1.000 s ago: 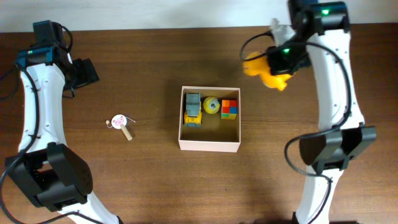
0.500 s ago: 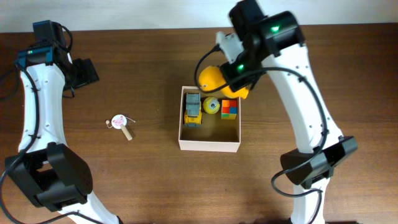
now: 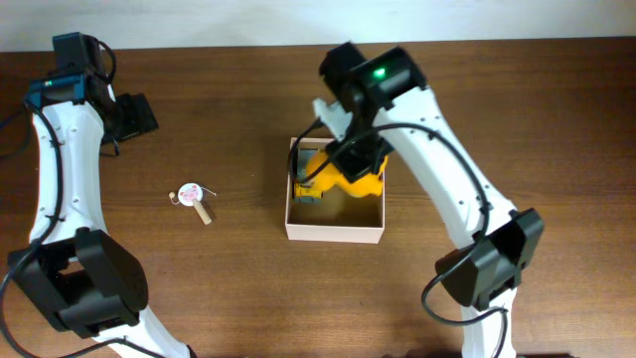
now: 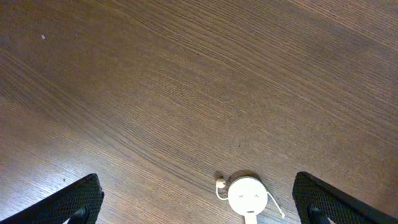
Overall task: Pack container
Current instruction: 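Lift the duck with the right gripper and carry it over the box, then lower the duck into the box and open the right gripper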
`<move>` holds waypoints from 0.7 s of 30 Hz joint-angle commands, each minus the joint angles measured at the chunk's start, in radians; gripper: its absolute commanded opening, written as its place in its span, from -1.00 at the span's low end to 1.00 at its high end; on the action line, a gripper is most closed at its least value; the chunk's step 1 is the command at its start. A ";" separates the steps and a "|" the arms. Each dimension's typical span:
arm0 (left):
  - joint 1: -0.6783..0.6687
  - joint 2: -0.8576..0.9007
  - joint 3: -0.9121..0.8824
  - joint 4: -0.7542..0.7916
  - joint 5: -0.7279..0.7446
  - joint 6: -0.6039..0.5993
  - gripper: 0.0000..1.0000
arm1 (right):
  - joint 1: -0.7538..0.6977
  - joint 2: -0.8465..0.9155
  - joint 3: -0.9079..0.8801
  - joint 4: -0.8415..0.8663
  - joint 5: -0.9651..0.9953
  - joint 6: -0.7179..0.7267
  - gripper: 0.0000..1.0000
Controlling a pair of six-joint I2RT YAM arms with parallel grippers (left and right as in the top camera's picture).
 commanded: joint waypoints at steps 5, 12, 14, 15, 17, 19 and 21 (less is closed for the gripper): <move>0.002 -0.016 -0.006 0.003 -0.007 -0.013 0.99 | 0.100 -0.033 -0.089 0.027 0.006 0.011 -0.92; 0.002 -0.016 -0.006 0.002 -0.007 -0.013 0.99 | 0.090 -0.033 -0.155 0.068 0.013 0.032 -0.92; 0.002 -0.016 -0.006 0.002 -0.007 -0.013 0.99 | 0.087 -0.033 -0.159 0.076 0.017 0.032 -0.92; 0.002 -0.016 -0.006 0.002 -0.007 -0.013 0.98 | 0.086 -0.033 -0.159 0.079 0.021 0.032 -0.92; 0.002 -0.016 -0.006 0.002 -0.007 -0.013 0.99 | 0.085 -0.033 -0.159 0.086 0.028 0.032 -0.93; 0.002 -0.016 -0.006 0.002 -0.007 -0.013 0.99 | 0.085 -0.033 -0.159 0.090 0.034 0.031 -0.92; 0.002 -0.016 -0.006 0.002 -0.007 -0.013 0.98 | 0.085 -0.032 -0.161 0.093 0.035 0.031 -0.92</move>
